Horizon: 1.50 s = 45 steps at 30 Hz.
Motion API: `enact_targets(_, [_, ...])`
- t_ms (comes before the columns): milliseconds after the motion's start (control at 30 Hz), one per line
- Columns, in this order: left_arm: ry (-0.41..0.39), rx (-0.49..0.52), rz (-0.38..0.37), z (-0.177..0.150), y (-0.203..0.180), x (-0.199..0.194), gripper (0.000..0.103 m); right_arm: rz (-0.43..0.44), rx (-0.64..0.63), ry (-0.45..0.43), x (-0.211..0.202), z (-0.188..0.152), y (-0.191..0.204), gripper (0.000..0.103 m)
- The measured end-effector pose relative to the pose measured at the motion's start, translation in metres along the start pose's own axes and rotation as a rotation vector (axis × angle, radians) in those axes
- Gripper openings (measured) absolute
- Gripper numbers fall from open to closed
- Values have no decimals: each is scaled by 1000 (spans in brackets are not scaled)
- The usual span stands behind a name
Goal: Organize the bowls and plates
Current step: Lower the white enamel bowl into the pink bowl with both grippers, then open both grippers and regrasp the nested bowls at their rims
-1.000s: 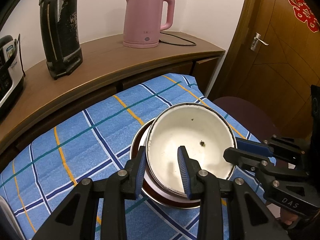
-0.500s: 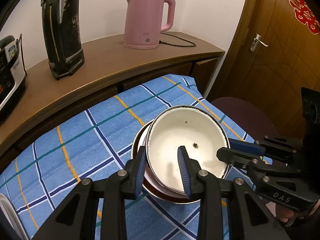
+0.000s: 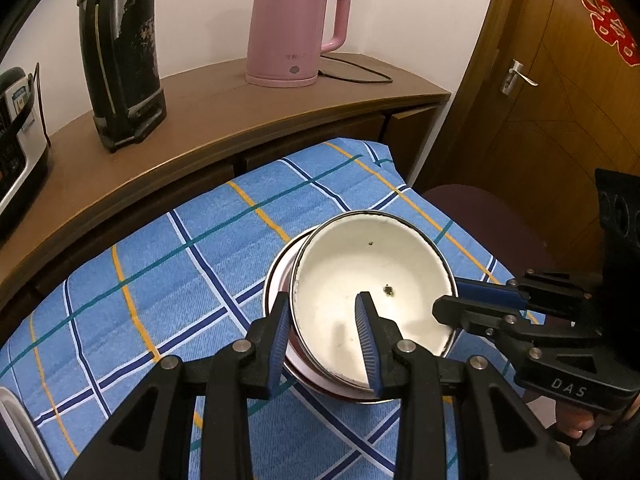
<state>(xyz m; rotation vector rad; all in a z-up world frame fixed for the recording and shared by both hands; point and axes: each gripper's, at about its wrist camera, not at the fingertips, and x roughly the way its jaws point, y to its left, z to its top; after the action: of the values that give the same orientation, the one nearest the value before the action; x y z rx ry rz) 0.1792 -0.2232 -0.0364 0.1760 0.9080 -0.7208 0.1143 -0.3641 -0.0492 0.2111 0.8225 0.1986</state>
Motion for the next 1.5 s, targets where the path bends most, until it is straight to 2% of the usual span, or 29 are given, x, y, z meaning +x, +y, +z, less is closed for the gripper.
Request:
enact_targets(1000, [-25,19,4,0,-2,0,35,-20,-26,-13,-1,-1,3,20])
enact_targets(1067, [-24,10,-15,1,-1,-2,39,-32,-40,-21,-4,-2,5,23])
enact_targets(1100, [-32,2,-31,2,0,-5,41,-33,-47,-37,-7,-3,6,29])
enact_targets(1133, [-43,-1,-36,3,1,-7,48,-36,-51,-54,-10,-3,6,38])
enact_targets(1167, [-70,-3,-37,4,1,-13,56,-47,-53,-74,-15,-3,6,43])
enact_targets(1200, [-92,-7,-36,5,2,-18,60,-57,-51,-92,-19,-3,5,51])
enact_targets(1233, [-112,-13,-39,6,4,-22,66,-64,-47,-104,-21,-3,4,55])
enact_targets(1333, [-126,-40,-35,6,10,-25,69,-80,-25,-116,-21,-3,-3,57])
enact_targets(1500, [-75,-83,-12,-2,20,-7,69,-63,30,-107,-10,-6,-14,57])
